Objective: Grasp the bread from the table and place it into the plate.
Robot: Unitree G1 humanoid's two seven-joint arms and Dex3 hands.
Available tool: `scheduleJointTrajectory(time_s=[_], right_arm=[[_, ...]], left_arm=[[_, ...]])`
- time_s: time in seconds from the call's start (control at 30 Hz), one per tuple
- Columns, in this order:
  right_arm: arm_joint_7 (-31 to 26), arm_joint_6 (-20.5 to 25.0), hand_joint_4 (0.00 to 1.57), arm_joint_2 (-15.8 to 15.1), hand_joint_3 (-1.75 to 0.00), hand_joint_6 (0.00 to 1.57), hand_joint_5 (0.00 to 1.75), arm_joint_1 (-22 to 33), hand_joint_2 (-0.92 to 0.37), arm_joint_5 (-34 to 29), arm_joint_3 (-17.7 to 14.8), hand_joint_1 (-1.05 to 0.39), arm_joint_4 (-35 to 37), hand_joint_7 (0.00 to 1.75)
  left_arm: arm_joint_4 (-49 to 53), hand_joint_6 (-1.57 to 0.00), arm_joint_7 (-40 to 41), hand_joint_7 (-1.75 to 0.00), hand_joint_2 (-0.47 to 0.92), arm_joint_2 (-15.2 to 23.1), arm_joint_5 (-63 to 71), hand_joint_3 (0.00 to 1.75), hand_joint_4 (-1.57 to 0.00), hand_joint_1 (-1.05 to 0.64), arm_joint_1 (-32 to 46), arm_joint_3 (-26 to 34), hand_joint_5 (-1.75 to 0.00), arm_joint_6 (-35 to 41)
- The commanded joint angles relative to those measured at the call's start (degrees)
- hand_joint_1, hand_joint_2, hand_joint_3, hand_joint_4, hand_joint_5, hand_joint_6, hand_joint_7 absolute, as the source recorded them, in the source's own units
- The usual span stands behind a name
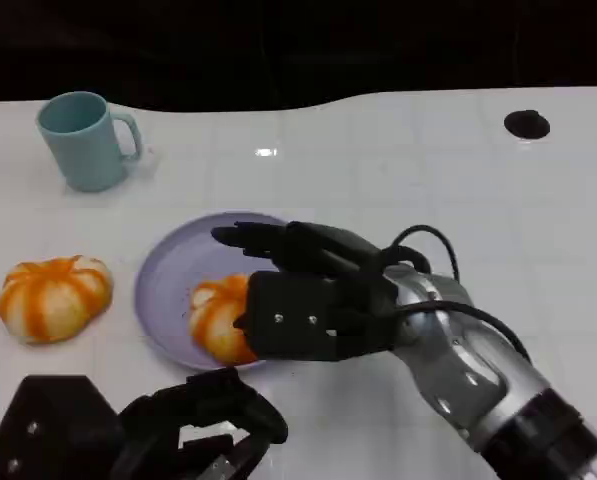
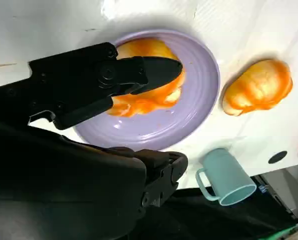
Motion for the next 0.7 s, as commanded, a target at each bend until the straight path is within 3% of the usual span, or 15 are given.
scheduleJointTrajectory(time_s=[0.03,0.47,0.7], right_arm=[[2.8,1.9,0.08,-4.3,-0.35,0.15,0.18,4.0,-0.92,0.0,-0.4,-0.75,-9.6,0.01],[4.4,-1.8,0.23,-14.0,-0.26,0.29,0.30,17.4,-0.92,4.8,-5.6,-0.62,-27.8,0.07],[0.8,-9.3,0.50,-18.0,-0.15,0.54,0.45,26.1,-0.92,6.9,-10.0,-0.52,-32.3,0.16]], left_arm=[[0.1,-0.59,0.1,-1.50,0.86,0.4,0.1,0.69,-0.68,-0.33,-0.4,0.3,-1.75,0.0],[0.7,-0.59,0.0,-1.53,0.81,0.4,0.1,0.77,-0.69,-0.34,-0.8,0.2,-1.75,-0.1],[1.0,-0.58,-0.1,-1.51,0.83,0.4,0.2,0.76,-0.68,-0.34,-1.0,0.3,-1.75,-0.3]])
